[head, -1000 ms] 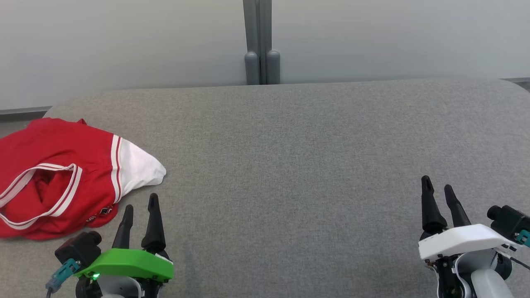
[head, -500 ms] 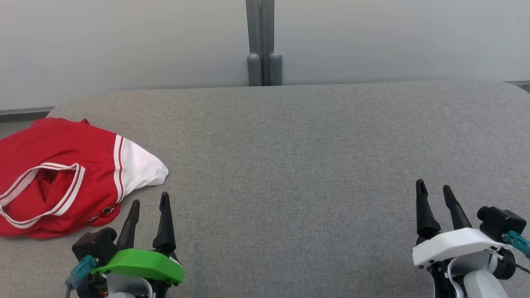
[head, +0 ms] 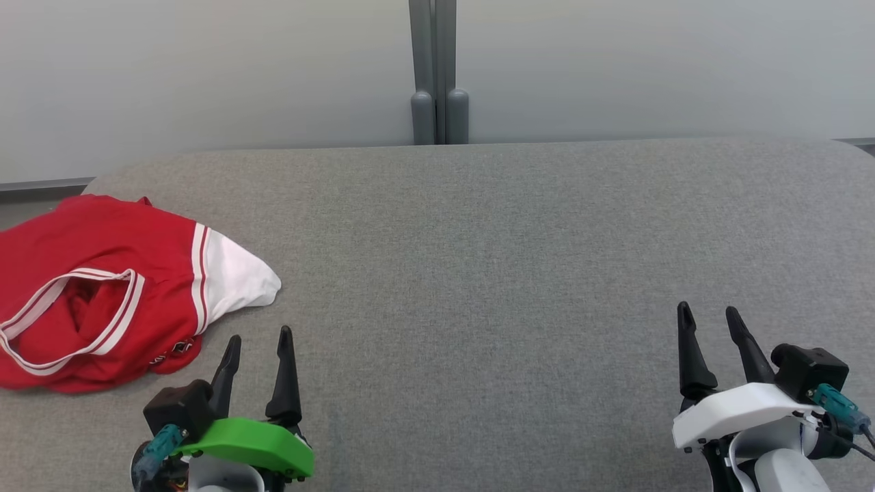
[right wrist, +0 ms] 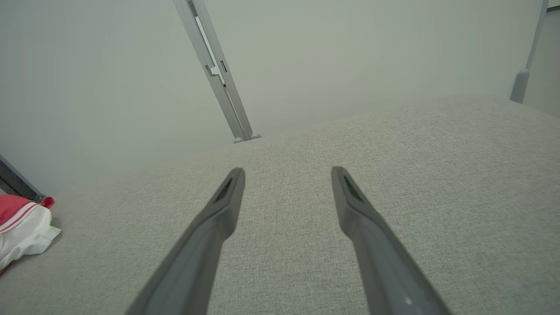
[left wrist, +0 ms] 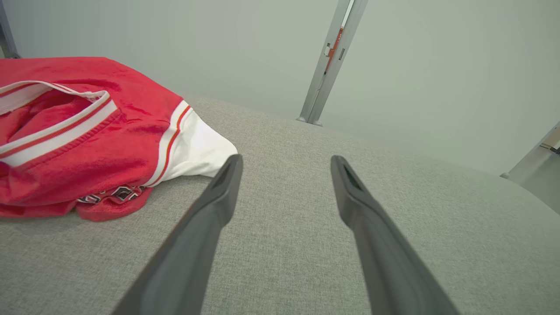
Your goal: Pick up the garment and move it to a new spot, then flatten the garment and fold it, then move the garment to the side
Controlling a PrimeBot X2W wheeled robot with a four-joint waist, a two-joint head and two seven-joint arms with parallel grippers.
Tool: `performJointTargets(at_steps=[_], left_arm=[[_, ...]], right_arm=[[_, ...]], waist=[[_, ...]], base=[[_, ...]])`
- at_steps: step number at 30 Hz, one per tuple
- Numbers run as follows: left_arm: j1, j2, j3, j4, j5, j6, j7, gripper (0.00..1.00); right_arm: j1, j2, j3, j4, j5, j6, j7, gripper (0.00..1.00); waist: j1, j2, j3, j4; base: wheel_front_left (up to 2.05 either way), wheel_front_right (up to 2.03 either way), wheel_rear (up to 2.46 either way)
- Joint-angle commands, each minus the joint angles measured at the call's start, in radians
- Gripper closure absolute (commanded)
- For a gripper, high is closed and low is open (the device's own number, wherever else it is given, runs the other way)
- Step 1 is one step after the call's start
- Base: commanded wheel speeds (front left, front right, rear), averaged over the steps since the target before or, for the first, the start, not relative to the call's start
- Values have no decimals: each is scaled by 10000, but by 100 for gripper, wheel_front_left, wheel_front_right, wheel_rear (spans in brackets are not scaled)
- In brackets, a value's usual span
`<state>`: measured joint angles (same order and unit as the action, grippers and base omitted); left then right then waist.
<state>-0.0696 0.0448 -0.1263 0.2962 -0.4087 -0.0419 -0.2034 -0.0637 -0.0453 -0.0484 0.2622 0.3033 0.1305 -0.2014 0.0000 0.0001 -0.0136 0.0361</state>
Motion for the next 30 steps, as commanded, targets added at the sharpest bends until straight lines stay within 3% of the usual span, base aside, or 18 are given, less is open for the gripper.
performJointTargets(at_steps=[1, 30], left_arm=[[-228, 75, -29, 12, 312, 64, -71, 0], [-341, 87, -483, 456, 1847, 323, -621, 0]], right_arm=[[74, -58, 39, 18, -239, 3, -99, 0], [71, -70, 70, 376, -2338, 2, -645, 0]], waist=[[0, -1, -4, 13], [0, -1, -124, 119]], base=[[0, 0, 0], [0, 0, 0]])
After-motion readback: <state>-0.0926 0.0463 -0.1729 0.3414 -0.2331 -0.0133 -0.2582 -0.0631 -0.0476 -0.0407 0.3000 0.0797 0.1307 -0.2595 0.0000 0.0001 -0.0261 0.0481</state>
